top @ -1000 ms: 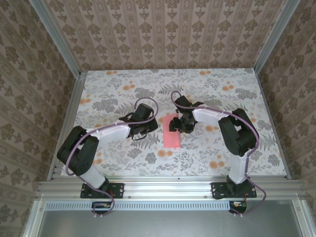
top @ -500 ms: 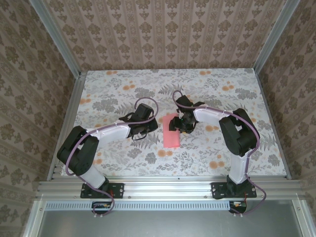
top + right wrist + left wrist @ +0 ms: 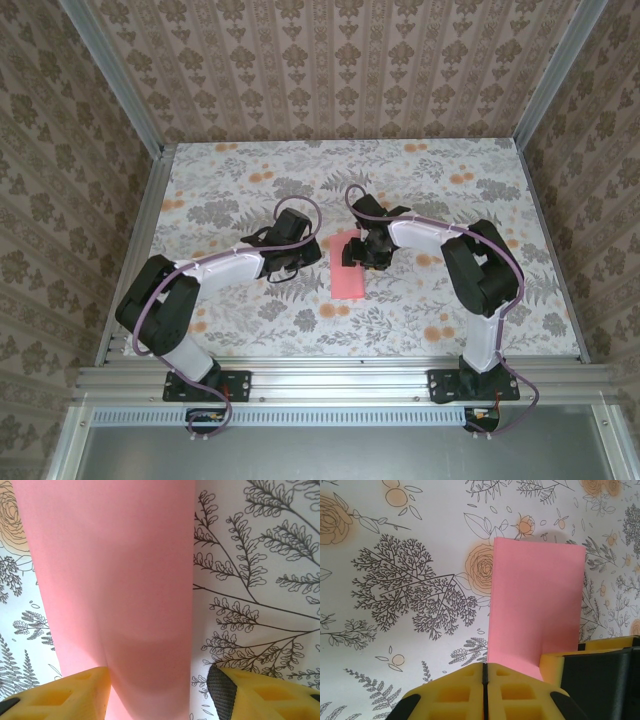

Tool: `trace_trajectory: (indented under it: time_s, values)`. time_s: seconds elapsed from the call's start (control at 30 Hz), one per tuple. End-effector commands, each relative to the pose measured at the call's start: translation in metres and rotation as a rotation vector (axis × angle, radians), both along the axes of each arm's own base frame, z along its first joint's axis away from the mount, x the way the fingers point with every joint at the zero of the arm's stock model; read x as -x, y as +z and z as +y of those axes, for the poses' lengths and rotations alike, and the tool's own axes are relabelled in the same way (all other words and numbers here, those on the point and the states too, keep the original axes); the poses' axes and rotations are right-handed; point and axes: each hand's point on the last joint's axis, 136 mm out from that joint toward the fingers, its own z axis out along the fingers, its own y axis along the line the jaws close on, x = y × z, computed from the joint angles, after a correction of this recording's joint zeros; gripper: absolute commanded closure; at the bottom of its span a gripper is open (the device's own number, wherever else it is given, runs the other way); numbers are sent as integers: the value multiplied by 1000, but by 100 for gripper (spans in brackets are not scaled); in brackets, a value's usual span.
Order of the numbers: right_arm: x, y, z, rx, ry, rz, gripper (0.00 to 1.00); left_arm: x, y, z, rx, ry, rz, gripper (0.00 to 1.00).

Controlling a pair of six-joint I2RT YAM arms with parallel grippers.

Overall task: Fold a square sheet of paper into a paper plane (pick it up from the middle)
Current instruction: Hold the square sheet of paper at the center of the table.

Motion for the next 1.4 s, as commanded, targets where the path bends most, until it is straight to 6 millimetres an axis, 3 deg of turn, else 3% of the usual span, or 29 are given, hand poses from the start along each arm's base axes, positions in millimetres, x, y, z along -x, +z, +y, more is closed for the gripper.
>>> trace_trajectory:
  time_s: [0.0,0.63,0.93,1.37]
  values:
    - [18,-40,-32,169,-12,86,40,-2,8,-13,12,-48,-17,91]
    - [19,-44,-34,179,-17,90,41,4,-21,-50,45,-125,120,94]
    - [21,-46,-33,176,-19,94,41,6,-37,-54,26,-132,165,95]
    - [20,-44,-31,168,-19,90,40,16,-58,-43,-97,-137,222,96]
